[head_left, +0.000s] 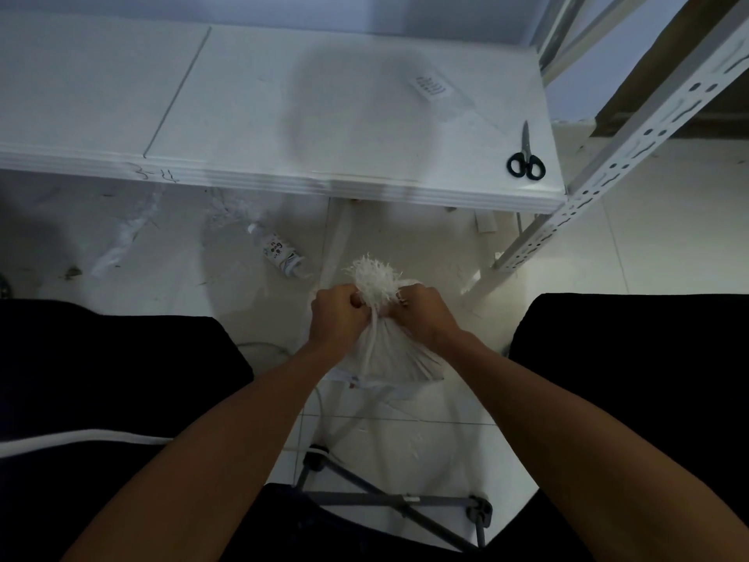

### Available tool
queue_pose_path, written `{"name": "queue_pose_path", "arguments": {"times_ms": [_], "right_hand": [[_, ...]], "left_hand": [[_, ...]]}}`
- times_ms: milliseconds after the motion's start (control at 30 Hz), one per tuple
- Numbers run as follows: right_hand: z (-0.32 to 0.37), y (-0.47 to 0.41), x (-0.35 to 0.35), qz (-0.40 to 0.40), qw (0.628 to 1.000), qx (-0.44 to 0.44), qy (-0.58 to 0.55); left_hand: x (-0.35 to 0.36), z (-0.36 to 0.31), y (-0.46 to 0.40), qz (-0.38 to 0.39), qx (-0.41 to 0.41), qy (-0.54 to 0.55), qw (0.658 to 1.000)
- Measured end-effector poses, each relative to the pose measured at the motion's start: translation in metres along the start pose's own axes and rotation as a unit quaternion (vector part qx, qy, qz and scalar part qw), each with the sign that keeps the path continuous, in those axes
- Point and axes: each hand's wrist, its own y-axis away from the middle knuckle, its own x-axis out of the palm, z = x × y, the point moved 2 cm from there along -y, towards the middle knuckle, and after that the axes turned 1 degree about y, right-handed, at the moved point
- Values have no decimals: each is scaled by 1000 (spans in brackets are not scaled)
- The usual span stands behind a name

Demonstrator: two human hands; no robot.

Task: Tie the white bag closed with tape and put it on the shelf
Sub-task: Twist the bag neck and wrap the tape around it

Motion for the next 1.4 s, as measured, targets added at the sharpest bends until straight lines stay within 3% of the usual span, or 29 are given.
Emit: {"name": "queue_pose_path", "arguments": {"times_ms": [167,467,600,933,1167,1400], "right_hand": [[-6,13,0,-29,999,22,-4],[-6,18,6,15,998,-23,55],[2,16,13,-8,997,-20,80],[8,1,24,-28,996,15,81],[8,-6,24,-39,995,55,68],[4,-12,22,-31,996,59,64]], "left_hand": [[0,-4,-1,-7,-30,33,999],[2,-4,-1,7,-25,26,999],[4,-4,3,15,-24,25,999],[-3,6,1,47,-102,114,987],[-9,-9,18,44,-101,81,991],[-1,-18,27,52,-66,113,990]]}}
